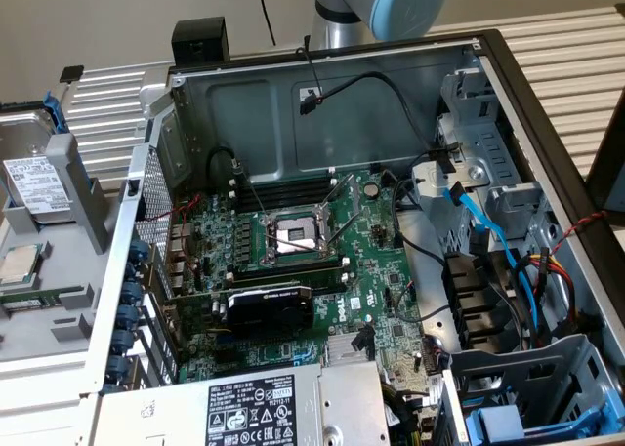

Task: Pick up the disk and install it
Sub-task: 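Reach for the disk, then pick up the disk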

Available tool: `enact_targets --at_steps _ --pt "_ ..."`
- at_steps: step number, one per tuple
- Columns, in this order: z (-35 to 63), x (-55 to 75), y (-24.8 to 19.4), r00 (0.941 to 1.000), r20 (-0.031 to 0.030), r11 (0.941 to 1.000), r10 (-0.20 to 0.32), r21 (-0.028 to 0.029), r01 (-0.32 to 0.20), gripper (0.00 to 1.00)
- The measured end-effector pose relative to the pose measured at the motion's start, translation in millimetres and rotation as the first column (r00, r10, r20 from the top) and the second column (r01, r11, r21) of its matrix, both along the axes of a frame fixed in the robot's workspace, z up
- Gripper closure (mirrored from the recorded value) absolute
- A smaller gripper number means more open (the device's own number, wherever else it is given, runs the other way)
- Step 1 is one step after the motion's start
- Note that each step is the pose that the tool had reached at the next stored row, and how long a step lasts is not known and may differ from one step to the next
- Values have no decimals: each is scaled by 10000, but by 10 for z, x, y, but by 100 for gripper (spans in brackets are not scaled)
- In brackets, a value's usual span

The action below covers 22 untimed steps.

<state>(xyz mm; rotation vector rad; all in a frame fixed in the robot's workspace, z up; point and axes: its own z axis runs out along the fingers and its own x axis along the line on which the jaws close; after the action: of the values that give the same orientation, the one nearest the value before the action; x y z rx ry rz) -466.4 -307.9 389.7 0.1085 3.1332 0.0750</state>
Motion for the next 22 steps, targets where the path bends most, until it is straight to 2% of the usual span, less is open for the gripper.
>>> enact_targets --at_steps 3,5,11,15,22 --pt "-1 -85 70 10000 1 10000 1 -6 -1 89" --pt "-1 -137 106 10000 1 10000 1 -38 -1 89" --pt "-1 -281 174 10000 26 9997 1 -251 0 89" --pt "-1 -400 176 9999 132 9997 2 -253 1 89" --pt "-1 -417 177 9999 139 9997 1 -254 2 89"
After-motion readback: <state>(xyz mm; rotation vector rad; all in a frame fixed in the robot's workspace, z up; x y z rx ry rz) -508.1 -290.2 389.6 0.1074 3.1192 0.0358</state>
